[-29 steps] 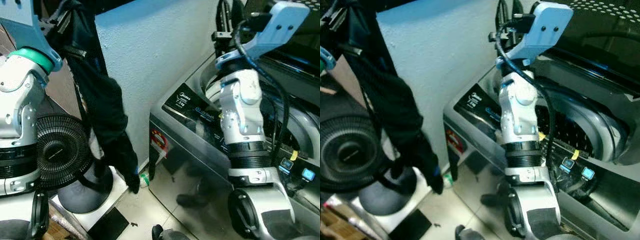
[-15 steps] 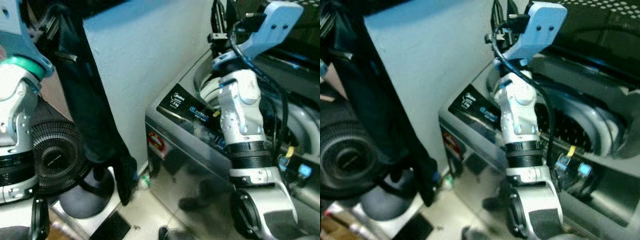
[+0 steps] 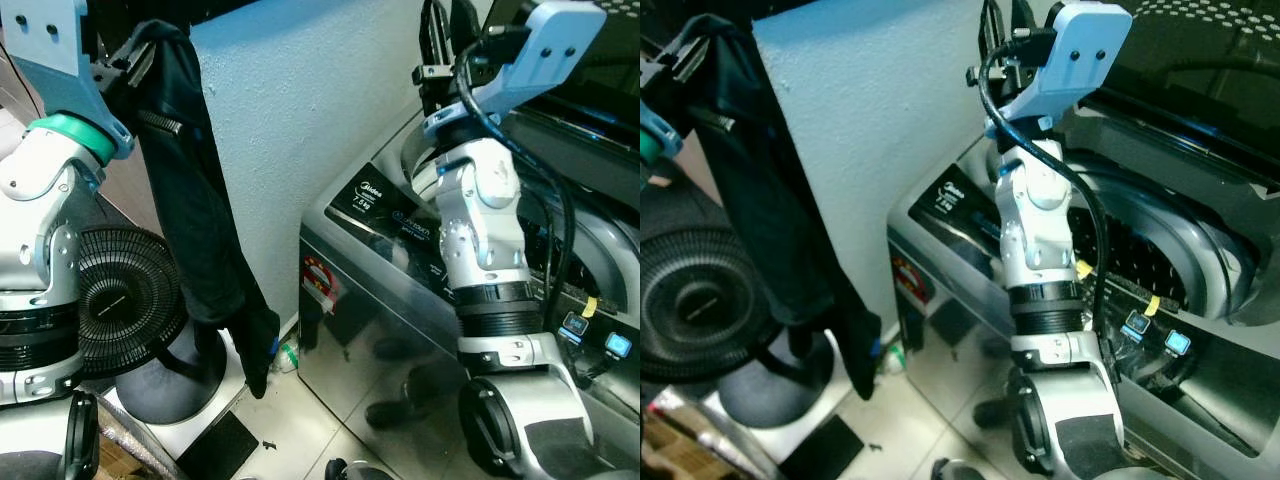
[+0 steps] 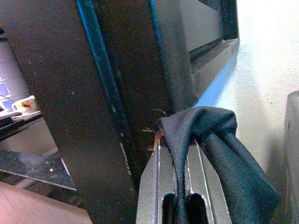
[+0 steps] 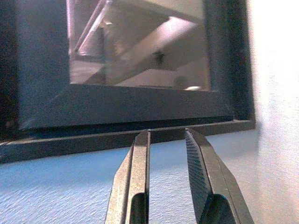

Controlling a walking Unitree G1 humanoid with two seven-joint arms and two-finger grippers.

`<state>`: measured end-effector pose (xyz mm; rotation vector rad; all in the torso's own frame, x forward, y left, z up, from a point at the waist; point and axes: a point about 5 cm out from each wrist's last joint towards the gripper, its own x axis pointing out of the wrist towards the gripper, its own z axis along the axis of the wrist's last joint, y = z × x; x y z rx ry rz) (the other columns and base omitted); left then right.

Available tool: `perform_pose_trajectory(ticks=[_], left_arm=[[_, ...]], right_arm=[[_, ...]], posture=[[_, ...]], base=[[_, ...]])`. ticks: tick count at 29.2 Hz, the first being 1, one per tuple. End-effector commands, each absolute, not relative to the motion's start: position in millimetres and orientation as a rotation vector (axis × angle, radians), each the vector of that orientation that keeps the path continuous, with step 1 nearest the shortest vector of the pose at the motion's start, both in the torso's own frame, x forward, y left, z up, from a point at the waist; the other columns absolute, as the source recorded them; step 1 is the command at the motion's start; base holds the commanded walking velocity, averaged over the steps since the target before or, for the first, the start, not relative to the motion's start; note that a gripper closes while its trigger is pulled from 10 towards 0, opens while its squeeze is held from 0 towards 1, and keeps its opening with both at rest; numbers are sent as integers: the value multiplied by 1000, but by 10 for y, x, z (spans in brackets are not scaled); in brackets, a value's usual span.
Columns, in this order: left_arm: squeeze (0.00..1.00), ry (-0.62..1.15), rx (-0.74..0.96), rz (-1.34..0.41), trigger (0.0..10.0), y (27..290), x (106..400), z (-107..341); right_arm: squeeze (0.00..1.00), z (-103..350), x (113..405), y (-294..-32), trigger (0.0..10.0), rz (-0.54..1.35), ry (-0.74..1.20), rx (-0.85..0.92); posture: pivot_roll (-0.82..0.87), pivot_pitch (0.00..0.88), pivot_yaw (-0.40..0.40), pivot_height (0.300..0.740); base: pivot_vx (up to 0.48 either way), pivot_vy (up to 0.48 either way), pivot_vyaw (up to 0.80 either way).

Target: Clothes washing

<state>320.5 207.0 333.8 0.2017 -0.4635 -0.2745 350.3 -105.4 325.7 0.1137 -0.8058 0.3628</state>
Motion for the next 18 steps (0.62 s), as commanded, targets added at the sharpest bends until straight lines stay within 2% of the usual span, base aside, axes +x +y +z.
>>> perform_pose_trajectory(ticks=[1,3,4,8,14,18], left_arm=[[0,-476,223,-357,10000,1980,3143,3310],[0,-473,230,-409,10000,1935,3106,3281],[0,-452,241,-503,10000,1888,3030,3219],[0,-390,229,-575,10000,1950,2846,3110],[0,-343,238,-501,10000,2144,2581,3052],[0,-361,251,-449,10000,2216,2558,3095]], right_arm=[[0,3205,3452,-977,10000,462,-804,81],[0,3183,3424,-941,10000,518,-801,60],[0,3162,3388,-908,10000,576,-794,36],[0,3169,3321,-906,10000,594,-801,34],[0,3129,3210,-1036,10000,527,-799,78],[0,3076,3208,-1097,10000,488,-780,99]], posture=[[151,48,46,740],[149,50,47,740],[148,51,50,740],[141,58,53,740],[165,79,38,740],[167,80,38,740]], base=[[0,0,0],[0,0,0],[0,0,0],[0,0,0],[0,0,0],[0,0,0]])
